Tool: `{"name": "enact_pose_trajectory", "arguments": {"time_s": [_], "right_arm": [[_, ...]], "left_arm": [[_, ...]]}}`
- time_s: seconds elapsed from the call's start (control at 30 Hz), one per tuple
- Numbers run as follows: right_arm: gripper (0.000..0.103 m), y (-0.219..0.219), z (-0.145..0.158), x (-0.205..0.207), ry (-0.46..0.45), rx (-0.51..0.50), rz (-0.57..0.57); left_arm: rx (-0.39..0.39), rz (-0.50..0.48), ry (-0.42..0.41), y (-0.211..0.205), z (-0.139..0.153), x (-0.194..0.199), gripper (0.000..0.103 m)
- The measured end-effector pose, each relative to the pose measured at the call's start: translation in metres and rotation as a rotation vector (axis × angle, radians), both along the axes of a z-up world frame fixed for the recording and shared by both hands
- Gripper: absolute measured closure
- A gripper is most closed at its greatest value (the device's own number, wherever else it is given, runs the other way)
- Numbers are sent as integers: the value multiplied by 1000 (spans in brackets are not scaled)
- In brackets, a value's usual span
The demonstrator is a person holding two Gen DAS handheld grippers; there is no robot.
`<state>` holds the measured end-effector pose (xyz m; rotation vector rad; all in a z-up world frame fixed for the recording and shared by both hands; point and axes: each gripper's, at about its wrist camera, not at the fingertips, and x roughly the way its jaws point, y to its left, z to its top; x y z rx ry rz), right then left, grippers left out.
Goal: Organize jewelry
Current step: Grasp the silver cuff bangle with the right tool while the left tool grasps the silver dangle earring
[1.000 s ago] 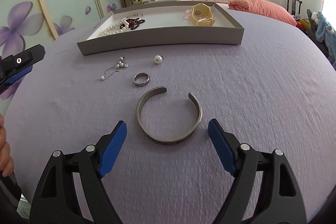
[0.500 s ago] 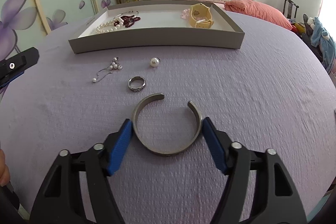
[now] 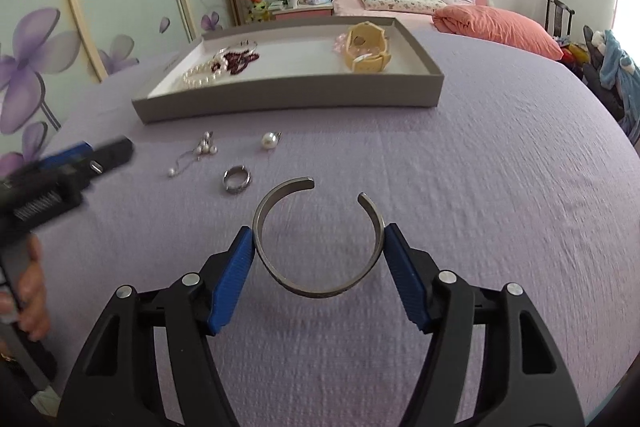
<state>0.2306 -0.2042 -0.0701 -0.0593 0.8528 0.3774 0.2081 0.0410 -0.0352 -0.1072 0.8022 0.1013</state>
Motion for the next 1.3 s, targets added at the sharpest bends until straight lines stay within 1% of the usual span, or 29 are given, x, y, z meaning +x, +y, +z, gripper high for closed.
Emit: {"name": "enact_pose_trajectory", "arguments": {"time_s": [0.23, 0.37, 0.47, 0.5, 0.53, 0.57, 0.63, 0.73, 0.77, 0.83, 0.9, 0.93, 0.97, 1.03, 1.1, 1.3], "right_arm": [[36, -12, 5, 15, 15, 53, -17], [36, -19, 3, 21, 28, 68, -28], [36, -21, 2, 24, 33, 76, -34], [36, -22, 2, 26, 35, 79, -36], [36, -22, 2, 27, 36, 81, -37], [36, -23, 2, 28, 38, 83, -38], [36, -23, 2, 29, 42, 88, -38], [36, -23, 2, 29, 44, 93, -34], [36, -23, 3, 29, 45, 96, -33], [36, -22, 3, 29, 44, 100, -30], [36, -20, 5, 27, 39, 102, -27], [36, -20, 5, 27, 38, 103, -26], [36, -19, 6, 26, 37, 102, -24], [36, -19, 7, 25, 34, 100, -22], [36, -19, 7, 24, 31, 98, -21], [36, -18, 14, 23, 7, 97, -20]], "left_arm": [[32, -49, 66, -26, -18, 33, 40], [29, -61, 92, -34, -27, 47, 45], [33, -67, 101, -39, -29, 56, 52], [23, -76, 99, -40, -29, 58, 57], [24, -78, 100, -42, -29, 60, 59], [37, -78, 102, -45, -30, 62, 61], [57, -81, 105, -48, -30, 64, 71], [83, -100, 112, -56, -29, 63, 81], [88, -102, 113, -57, -29, 63, 83], [93, -108, 110, -60, -29, 62, 90], [107, -109, 106, -62, -29, 61, 90], [103, -109, 105, -61, -29, 61, 93], [94, -110, 103, -60, -29, 61, 95], [59, -110, 95, -53, -28, 59, 96], [41, -108, 87, -47, -26, 56, 97], [-15, -98, 45, -23, -15, 41, 97]]}}
